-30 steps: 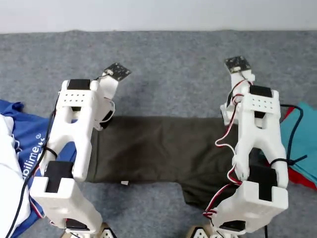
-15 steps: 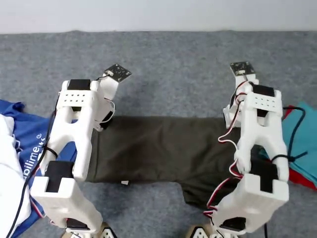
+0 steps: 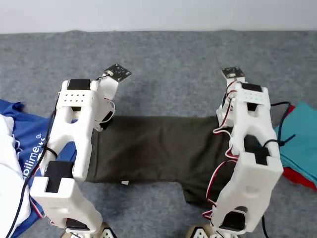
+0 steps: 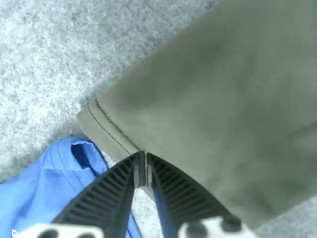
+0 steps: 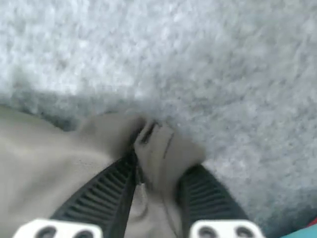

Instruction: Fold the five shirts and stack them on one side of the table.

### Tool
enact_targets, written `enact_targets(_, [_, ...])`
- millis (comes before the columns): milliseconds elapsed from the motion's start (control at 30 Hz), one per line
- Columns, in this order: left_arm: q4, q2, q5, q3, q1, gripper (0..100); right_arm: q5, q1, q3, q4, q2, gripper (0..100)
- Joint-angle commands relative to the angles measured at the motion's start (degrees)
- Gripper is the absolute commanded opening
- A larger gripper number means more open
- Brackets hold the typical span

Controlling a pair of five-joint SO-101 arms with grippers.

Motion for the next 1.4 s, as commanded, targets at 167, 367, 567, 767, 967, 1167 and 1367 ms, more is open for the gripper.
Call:
enact_targets(167, [1.41,-3.69,-0.88,-1.71,0.00,2,2.99,1.27,-17.41,5.05,5.41,3.3])
enact_targets(367, [3.16,-4.04,-0.88,-2.24,0.44,2,6.95,1.71,-21.63,6.73,7.52,6.5])
enact_targets(567, [6.68,-4.04,-0.88,-5.49,0.79,2,5.63,-0.22,-25.14,14.11,3.56,25.8])
enact_targets(767, [9.58,-4.04,-0.79,-11.47,1.67,2,5.54,-1.80,-30.33,20.62,-1.98,25.7])
enact_targets(967, [14.33,-4.04,-0.79,-15.69,9.05,2,5.54,-0.66,-31.65,30.11,-8.40,19.5])
enact_targets(1167, [15.65,-3.69,-0.44,-16.22,18.64,2,5.36,4.18,-29.19,33.80,-16.84,2.0])
enact_targets(1367, [15.47,-3.43,2.20,-16.22,27.34,2,5.63,14.37,-20.40,33.71,-32.48,0.9])
